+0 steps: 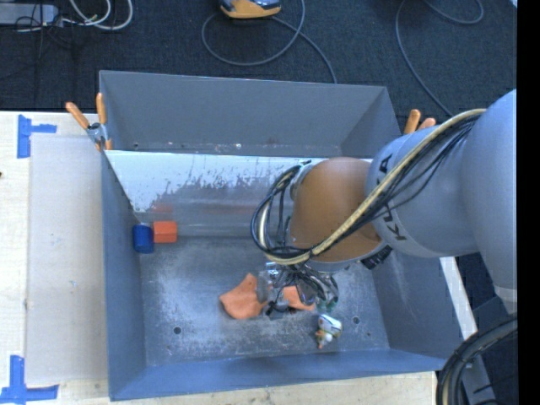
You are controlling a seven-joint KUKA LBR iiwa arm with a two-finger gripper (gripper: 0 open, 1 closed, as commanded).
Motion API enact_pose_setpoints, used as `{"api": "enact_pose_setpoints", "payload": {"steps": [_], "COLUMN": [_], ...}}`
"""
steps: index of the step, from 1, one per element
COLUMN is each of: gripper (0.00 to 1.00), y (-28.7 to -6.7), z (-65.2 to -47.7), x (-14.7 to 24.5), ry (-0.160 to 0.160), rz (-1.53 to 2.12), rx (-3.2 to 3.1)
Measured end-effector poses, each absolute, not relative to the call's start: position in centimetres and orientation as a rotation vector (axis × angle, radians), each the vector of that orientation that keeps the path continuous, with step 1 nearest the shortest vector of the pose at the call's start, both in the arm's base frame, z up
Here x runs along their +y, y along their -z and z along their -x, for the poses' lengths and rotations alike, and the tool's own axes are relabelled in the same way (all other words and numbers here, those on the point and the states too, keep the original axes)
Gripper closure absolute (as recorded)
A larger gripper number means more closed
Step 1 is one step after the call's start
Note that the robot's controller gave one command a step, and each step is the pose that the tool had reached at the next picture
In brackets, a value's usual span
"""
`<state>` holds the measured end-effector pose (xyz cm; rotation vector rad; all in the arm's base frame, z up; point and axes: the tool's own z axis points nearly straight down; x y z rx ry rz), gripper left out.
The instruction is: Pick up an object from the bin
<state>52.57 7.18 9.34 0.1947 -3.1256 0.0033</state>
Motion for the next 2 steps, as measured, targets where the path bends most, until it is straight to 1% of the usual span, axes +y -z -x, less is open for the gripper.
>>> {"api": "enact_pose_setpoints", "payload": {"steps": [1,2], "gripper": [1.0,1.0], "y": [-11.2,-16.4], "z": [-51.8,-52.3], "x": [7.2,7.0], "ry": [-0.004,-0.002], "rz": [-0.19,-0.206], "rx": [-3.111,-3.128]}}
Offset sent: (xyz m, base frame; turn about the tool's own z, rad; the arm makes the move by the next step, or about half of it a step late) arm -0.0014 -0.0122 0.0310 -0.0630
